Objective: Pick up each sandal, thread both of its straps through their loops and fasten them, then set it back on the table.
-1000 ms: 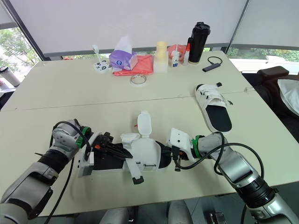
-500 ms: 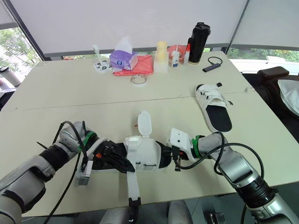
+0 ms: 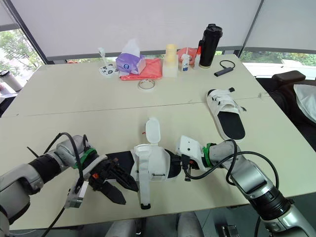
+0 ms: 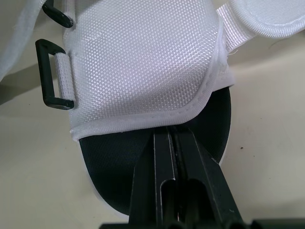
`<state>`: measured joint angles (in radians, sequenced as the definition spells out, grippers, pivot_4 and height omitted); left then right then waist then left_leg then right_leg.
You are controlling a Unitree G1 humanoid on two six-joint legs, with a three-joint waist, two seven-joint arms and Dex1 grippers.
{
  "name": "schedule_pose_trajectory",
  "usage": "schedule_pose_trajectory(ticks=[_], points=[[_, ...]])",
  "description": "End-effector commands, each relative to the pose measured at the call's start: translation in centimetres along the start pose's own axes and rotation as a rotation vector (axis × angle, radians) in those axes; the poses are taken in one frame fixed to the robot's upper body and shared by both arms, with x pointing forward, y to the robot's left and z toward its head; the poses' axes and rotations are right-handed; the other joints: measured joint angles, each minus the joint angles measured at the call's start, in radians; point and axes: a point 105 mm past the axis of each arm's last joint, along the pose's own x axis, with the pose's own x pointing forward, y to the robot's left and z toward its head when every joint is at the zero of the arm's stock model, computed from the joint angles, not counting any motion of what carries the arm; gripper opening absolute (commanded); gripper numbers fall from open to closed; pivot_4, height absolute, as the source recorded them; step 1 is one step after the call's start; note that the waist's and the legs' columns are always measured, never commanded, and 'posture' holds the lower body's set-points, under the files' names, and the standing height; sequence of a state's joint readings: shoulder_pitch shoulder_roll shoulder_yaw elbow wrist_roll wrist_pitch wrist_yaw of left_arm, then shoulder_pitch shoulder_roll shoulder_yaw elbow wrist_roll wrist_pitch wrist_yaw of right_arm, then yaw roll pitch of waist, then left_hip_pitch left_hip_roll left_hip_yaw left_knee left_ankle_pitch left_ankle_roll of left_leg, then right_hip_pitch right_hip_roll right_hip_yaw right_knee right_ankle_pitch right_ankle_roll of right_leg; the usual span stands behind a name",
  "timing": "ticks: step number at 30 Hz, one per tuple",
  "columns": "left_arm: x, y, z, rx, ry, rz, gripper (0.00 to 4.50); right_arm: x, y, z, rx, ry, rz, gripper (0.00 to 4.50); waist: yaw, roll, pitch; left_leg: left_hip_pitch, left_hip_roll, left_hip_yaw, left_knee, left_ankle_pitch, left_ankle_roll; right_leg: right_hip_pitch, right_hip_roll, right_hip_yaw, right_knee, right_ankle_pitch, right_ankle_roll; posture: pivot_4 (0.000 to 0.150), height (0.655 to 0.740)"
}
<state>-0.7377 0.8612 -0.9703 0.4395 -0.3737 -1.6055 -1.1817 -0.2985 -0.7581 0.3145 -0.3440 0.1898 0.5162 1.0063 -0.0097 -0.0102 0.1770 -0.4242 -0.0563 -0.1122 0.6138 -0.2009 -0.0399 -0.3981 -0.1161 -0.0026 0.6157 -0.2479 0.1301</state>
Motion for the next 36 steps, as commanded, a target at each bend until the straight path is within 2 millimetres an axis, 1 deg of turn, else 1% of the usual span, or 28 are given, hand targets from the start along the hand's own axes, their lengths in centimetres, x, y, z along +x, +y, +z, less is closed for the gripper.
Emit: schedule_pose_trajectory(ticks=[1,3,5,8,11,13,14,16,19,22,25,28,30,32,36], points=[[-1.8,-0.3,-0.6,-0.047,0.09,0.019,4.45,0.2,0.2,-1.3,0.027,0.05,0.005,0.0,0.0,0.0,0.0,0.0,0.0,0.0,0.0,0.0,0.0,0.0,0.0,0.0,0.0,0.0,0.0,0.15,0.74],[-2.8,-0.1,-1.3,-0.132,0.163,0.08,4.45,0.3,0.3,-1.2,0.026,0.049,0.009,0.0,0.0,0.0,0.0,0.001,0.0,0.0,0.0,0.0,0.0,0.0,0.0,0.0,0.001,0.0,0.0,0.15,0.74],[-3.7,-0.5,-1.6,-0.22,0.222,0.096,4.45,0.4,0.3,-1.2,0.026,0.049,0.011,0.0,-0.002,0.0,0.0,0.001,0.0,0.0,0.0,0.0,0.0,0.001,0.0,0.0,0.001,0.0,0.001,0.15,0.74],[-4.7,-0.9,-2.2,-0.501,0.297,0.229,4.45,0.4,0.5,-1.2,0.026,0.048,0.016,0.0,-0.005,0.0,0.0,0.001,0.0,-0.001,0.0,0.0,0.0,0.0,0.0,0.0,0.002,-0.001,0.001,0.15,0.74],[-5.4,-0.8,-3.1,-0.95,0.312,0.47,4.45,0.4,0.7,-1.2,0.028,0.049,0.024,0.0,-0.007,0.001,0.0,0.001,0.001,-0.001,-0.001,0.0,0.0,0.0,0.0,0.0,0.004,0.0,0.005,0.15,0.74],[-5.0,-0.8,-2.5,-1.204,0.245,0.532,4.45,0.3,0.8,-1.3,0.028,0.052,0.026,0.0,-0.005,0.0,0.001,0.002,0.002,-0.002,0.0,0.0,0.0,0.0,0.0,0.0,0.007,-0.001,0.007,0.15,0.74],[-4.7,-0.8,-2.1,-1.279,0.216,0.532,4.45,0.3,0.8,-1.3,0.027,0.052,0.027,0.0,-0.004,0.0,0.001,0.002,0.002,-0.002,0.0,0.0,0.0,0.0,0.0,0.0,0.008,-0.004,0.006,0.15,0.74],[-4.0,0.1,-1.2,-1.479,0.095,0.576,4.45,0.2,0.9,-1.3,0.03,0.053,0.032,0.0,-0.003,0.001,0.001,0.003,0.002,-0.002,0.0,0.0,0.0,0.001,-0.001,0.0,0.009,-0.005,0.006,0.15,0.74],[-3.6,1.1,-0.1,-1.704,-0.049,0.593,4.45,0.2,1.0,-1.3,0.03,0.056,0.036,0.0,-0.002,0.001,0.001,0.004,0.002,-0.003,0.0,0.0,0.0,0.001,-0.002,0.0,0.01,-0.008,0.002,0.15,0.74],[-3.6,1.3,1.0,-1.864,-0.135,0.561,4.45,0.1,1.1,-1.3,0.031,0.057,0.04,0.0,-0.004,0.001,0.001,0.004,0.002,-0.003,-0.001,0.0,0.0,0.0,-0.002,0.0,0.011,-0.008,0.001,0.15,0.74],[-3.4,1.3,1.7,-1.959,-0.176,0.531,4.45,0.1,1.2,-1.2,0.032,0.058,0.041,0.0,-0.003,0.001,0.001,0.004,0.001,-0.002,-0.001,0.0,0.0,-0.001,-0.002,0.0,0.013,-0.01,0.0,0.15,0.74],[-2.6,0.6,2.5,-2.05,-0.213,0.477,4.45,0.1,1.4,-1.2,0.04,0.057,0.042,0.0,-0.003,0.001,0.001,0.004,0.001,-0.002,-0.002,0.0,0.0,-0.001,-0.002,0.0,0.013,-0.01,-0.001,0.15,0.74],[-1.9,-0.1,2.8,-2.072,-0.2,0.443,4.45,0.1,1.5,-1.2,0.044,0.056,0.043,0.0,-0.002,0.001,0.001,0.004,0.001,-0.002,-0.001,0.0,0.0,-0.001,-0.002,0.0,0.013,-0.01,-0.001,0.15,0.74],[-1.6,-0.3,3.0,-2.07,-0.194,0.429,4.45,0.1,1.6,-1.1,0.047,0.056,0.044,0.0,-0.002,0.001,0.001,0.004,0.001,-0.002,-0.002,0.0,0.0,-0.001,-0.002,0.0,0.012,-0.01,-0.001,0.15,0.74],[0.1,-1.0,1.4,-2.064,-0.18,0.51,4.45,0.1,1.8,-0.9,0.052,0.048,0.046,0.0,0.001,0.001,0.001,0.004,0.001,-0.002,-0.002,-0.001,0.0,-0.001,-0.003,0.0,0.011,-0.01,-0.002,0.15,0.74]])
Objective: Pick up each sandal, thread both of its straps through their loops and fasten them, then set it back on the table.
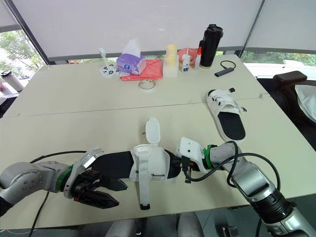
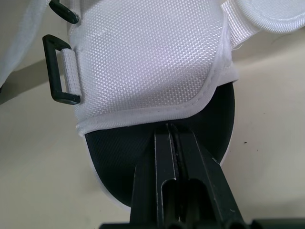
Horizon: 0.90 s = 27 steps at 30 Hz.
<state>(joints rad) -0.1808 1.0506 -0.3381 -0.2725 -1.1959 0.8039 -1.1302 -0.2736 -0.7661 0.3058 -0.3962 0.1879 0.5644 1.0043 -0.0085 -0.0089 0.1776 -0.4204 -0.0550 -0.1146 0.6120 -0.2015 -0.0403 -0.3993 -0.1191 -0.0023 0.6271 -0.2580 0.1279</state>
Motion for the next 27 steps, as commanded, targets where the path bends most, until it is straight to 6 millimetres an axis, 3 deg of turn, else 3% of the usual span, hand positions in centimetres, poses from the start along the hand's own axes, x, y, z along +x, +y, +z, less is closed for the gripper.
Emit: schedule_pose_trajectory(ticks=[1,13,24,27], points=[[1.2,0.7,0.1,0.038,-0.031,0.032,4.45,0.4,1.3,-0.7,0.039,0.029,0.044,0.0,-0.001,0.0,0.0,0.0,0.0,0.0,0.0,0.0,0.0,0.0,-0.001,0.0,0.0,0.0,0.0,0.15,0.74],[3.3,2.7,-1.6,0.066,-0.036,0.11,4.45,0.3,1.9,0.1,0.027,0.022,0.063,0.0,-0.001,0.0,0.0,-0.003,0.0,0.001,0.0,0.0,0.0,-0.004,-0.001,0.0,0.0,0.0,0.0,0.15,0.74],[5.0,2.6,-0.9,0.099,-0.108,0.097,4.45,0.4,1.8,0.2,0.027,0.021,0.062,0.0,0.0,0.0,-0.001,-0.003,0.0,0.001,0.0,0.0,0.0,-0.004,-0.001,0.0,0.0,0.0,-0.001,0.15,0.74],[5.3,2.2,-1.0,0.093,-0.104,0.071,3.16,0.5,1.7,0.2,0.026,0.021,0.061,0.0,-0.002,0.0,-0.001,-0.003,0.0,0.001,0.0,0.0,0.0,-0.004,-0.001,0.0,0.0,0.0,-0.001,0.15,0.74]])
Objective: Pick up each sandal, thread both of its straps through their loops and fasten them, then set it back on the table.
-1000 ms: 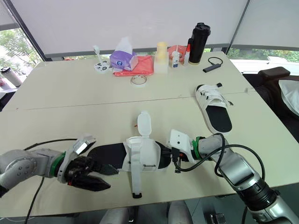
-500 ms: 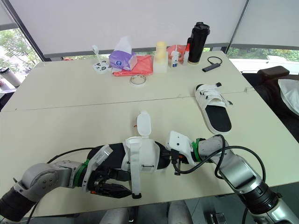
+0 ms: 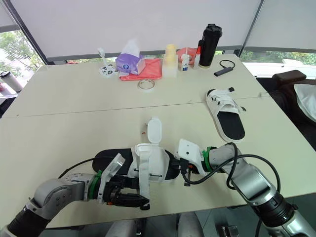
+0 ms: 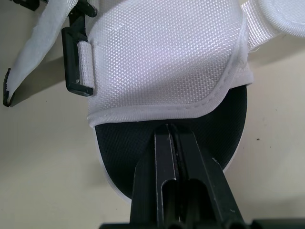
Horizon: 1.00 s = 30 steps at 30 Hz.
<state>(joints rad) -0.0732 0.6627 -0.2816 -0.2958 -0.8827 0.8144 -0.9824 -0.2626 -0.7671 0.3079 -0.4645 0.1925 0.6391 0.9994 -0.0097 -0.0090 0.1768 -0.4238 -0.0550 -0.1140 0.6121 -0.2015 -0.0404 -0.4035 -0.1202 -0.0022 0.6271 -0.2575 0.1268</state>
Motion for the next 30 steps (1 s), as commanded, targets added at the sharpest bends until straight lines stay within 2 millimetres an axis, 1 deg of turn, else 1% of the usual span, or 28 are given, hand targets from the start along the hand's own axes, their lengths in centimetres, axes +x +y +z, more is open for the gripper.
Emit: schedule_pose_trajectory(ticks=[1,2,3,4,6,7,10,13,18,22,28,30], points=[[0.1,-1.0,0.4,0.02,-0.006,-0.037,2.67,0.5,0.8,-0.3,0.011,0.011,0.046,0.0,-0.001,0.0,0.0,0.0,0.0,0.0,0.0,0.0,0.0,0.0,0.0,0.0,0.0,0.0,0.0,0.15,0.74],[0.1,-1.0,0.4,0.019,-0.006,-0.038,2.21,0.5,0.8,-0.3,0.011,0.011,0.046,0.0,-0.001,0.0,0.0,0.0,0.0,0.0,0.0,0.0,0.0,0.0,0.0,0.0,0.0,0.0,0.0,0.15,0.74],[0.1,-1.0,0.5,0.018,-0.007,-0.038,1.61,0.5,0.7,-0.3,0.011,0.012,0.045,0.0,-0.001,0.0,0.0,0.0,0.0,0.0,0.0,0.0,0.0,0.0,0.0,0.0,0.0,0.0,0.0,0.15,0.74],[0.1,-1.0,0.5,0.017,-0.007,-0.038,1.2,0.5,0.7,-0.3,0.011,0.012,0.045,0.0,0.0,0.0,0.0,0.0,0.0,0.0,0.0,0.0,0.0,0.0,0.0,0.0,0.0,0.0,0.0,0.15,0.74],[-0.1,-1.1,0.6,0.025,-0.01,-0.038,0.2,0.5,0.7,-0.3,0.01,0.012,0.045,0.0,0.0,0.0,0.0,0.0,0.0,0.0,0.0,0.0,0.0,0.0,0.0,0.0,0.0,0.0,0.0,0.15,0.74],[-0.1,-1.2,0.7,0.031,-0.009,-0.04,0.08,0.5,0.7,-0.3,0.01,0.013,0.045,0.0,0.001,0.0,0.0,0.0,0.0,0.0,0.001,0.0,0.0,0.0,0.0,0.0,0.0,0.0,0.0,0.15,0.74],[-0.3,-1.7,1.1,0.065,-0.014,-0.05,0.08,0.6,0.7,-0.4,0.006,0.015,0.046,0.0,0.0,0.0,0.0,0.0,0.0,0.0,0.001,0.0,0.0,0.0,0.0,0.0,0.0,0.001,-0.001,0.15,0.74],[-1.0,-2.2,3.0,0.117,-0.069,-0.049,0.08,0.8,0.9,-0.4,-0.012,0.02,0.054,0.0,-0.001,0.0,0.0,-0.001,0.0,0.0,0.001,0.0,0.0,-0.001,0.0,0.0,0.0,0.001,-0.001,0.15,0.74],[-2.0,-2.2,5.8,0.175,-0.149,-0.014,0.08,0.8,0.9,-0.5,-0.081,0.042,0.062,0.0,-0.001,0.0,0.0,-0.001,0.0,0.0,0.0,0.0,0.0,-0.002,0.001,0.0,0.0,0.001,-0.001,0.15,0.74],[-2.3,-2.0,6.4,0.19,-0.163,0.007,0.08,1.0,0.2,-0.6,-0.147,0.055,0.042,0.0,-0.005,0.0,0.0,-0.001,0.0,0.001,0.0,0.0,0.0,-0.002,0.001,0.0,0.0,0.001,-0.001,0.15,0.74],[-3.3,-1.6,7.6,0.21,-0.201,0.05,0.08,0.7,-1.7,-0.4,-0.202,0.065,0.016,0.0,-0.003,0.0,0.0,0.0,0.001,0.0,0.001,0.0,0.0,-0.001,0.002,0.0,0.001,0.001,-0.001,0.15,0.74],[-3.6,-1.2,8.0,0.222,-0.209,0.07,0.08,0.4,-1.7,0.3,-0.198,0.042,0.036,0.0,-0.002,0.0,0.0,0.0,0.001,0.0,0.001,0.0,0.0,-0.001,0.002,0.0,0.001,0.001,-0.002,0.15,0.74]])
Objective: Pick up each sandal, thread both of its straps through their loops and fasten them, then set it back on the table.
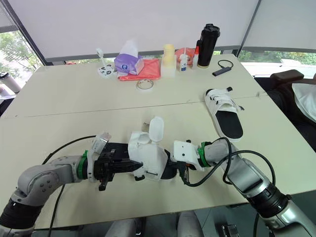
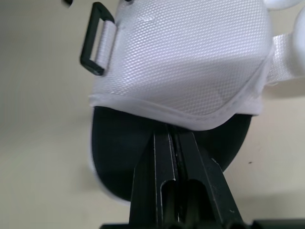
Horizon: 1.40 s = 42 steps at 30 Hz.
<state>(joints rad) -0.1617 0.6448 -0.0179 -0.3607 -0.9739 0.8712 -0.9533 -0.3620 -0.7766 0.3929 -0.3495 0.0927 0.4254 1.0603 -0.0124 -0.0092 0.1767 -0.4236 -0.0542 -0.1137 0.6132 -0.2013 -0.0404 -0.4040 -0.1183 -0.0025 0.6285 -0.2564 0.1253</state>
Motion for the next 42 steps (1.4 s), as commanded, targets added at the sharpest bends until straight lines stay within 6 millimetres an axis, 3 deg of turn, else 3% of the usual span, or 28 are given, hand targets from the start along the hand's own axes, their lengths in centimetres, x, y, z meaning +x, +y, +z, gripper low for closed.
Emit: schedule_pose_trajectory(ticks=[1,7,14,28,37,42], points=[[-0.4,0.3,1.2,0.035,-0.032,0.016,0.08,-0.4,-0.1,0.1,0.013,0.006,0.025,0.0,0.001,0.0,0.0,0.0,0.0,0.0,0.0,0.0,0.0,0.0,0.0,0.0,0.0,0.0,0.0,0.15,0.74],[-0.8,1.4,2.4,0.064,-0.064,0.057,0.08,0.0,2.5,1.7,0.033,-0.069,0.15,0.0,0.004,-0.001,0.001,-0.002,-0.001,-0.001,-0.001,0.0,0.0,-0.001,-0.001,0.0,-0.001,-0.001,0.002,0.15,0.74],[-1.1,2.0,3.2,0.086,-0.073,0.076,0.08,1.5,0.3,0.9,-0.006,-0.063,0.017,0.0,-0.004,-0.001,0.001,0.0,-0.001,0.001,-0.001,0.0,0.0,-0.001,0.0,0.0,0.0,0.0,0.001,0.15,0.74],[-1.6,2.1,3.4,0.108,-0.058,0.079,0.08,0.3,-1.2,-1.9,-0.095,0.04,-0.034,0.0,0.002,-0.001,0.001,0.0,-0.001,0.0,0.0,0.0,0.0,0.0,0.0,0.0,0.001,0.0,0.001,0.15,0.74],[-0.4,3.2,3.2,0.126,-0.008,0.019,0.08,-0.6,2.4,-3.0,-0.02,0.108,0.144,0.0,0.031,-0.001,0.0,0.0,-0.003,0.001,0.001,0.0,0.0,0.003,-0.001,0.0,-0.001,-0.001,0.002,0.15,0.74],[0.5,3.0,3.8,0.1,-0.026,-0.047,0.08,-0.7,2.6,-3.4,-0.008,0.139,0.142,0.0,0.027,-0.001,0.0,0.0,-0.003,0.0,0.001,0.0,0.0,0.005,-0.001,-0.001,-0.005,-0.001,0.002,0.15,0.74]])
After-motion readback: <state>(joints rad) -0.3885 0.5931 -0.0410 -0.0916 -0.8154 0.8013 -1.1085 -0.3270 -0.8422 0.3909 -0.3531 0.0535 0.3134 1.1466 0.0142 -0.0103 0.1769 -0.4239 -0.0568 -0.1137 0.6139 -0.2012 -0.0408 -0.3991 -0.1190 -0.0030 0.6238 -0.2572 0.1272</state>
